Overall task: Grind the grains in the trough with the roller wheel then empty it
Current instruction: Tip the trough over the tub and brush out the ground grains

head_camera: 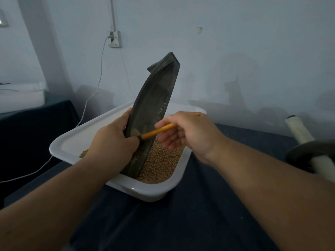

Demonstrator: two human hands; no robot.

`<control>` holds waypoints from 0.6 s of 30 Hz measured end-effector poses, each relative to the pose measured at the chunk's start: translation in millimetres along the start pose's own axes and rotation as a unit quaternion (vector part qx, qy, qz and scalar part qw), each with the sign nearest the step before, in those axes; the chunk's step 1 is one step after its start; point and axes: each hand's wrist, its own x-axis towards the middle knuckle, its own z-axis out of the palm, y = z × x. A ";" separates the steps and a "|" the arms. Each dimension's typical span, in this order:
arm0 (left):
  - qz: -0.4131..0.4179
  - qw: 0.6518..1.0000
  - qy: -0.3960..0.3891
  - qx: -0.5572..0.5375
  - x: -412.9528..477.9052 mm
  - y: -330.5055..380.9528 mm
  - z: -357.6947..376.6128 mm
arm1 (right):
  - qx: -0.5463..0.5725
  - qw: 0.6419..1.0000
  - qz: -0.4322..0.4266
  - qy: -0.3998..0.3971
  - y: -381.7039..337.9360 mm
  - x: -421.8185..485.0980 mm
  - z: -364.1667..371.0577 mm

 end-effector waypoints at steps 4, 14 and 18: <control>0.004 1.000 -0.006 -0.018 0.3 -0.1 -1.1 | 0.034 0.991 -0.069 0.108 -14.6 11.1 -15.6; 0.001 1.000 0.009 0.001 0.2 0.0 0.9 | -0.006 1.000 0.010 -0.015 1.1 0.6 1.9; 0.002 1.000 -0.012 -0.026 1.1 -1.3 -0.5 | -0.097 0.994 0.013 -0.046 -14.3 -5.4 -5.3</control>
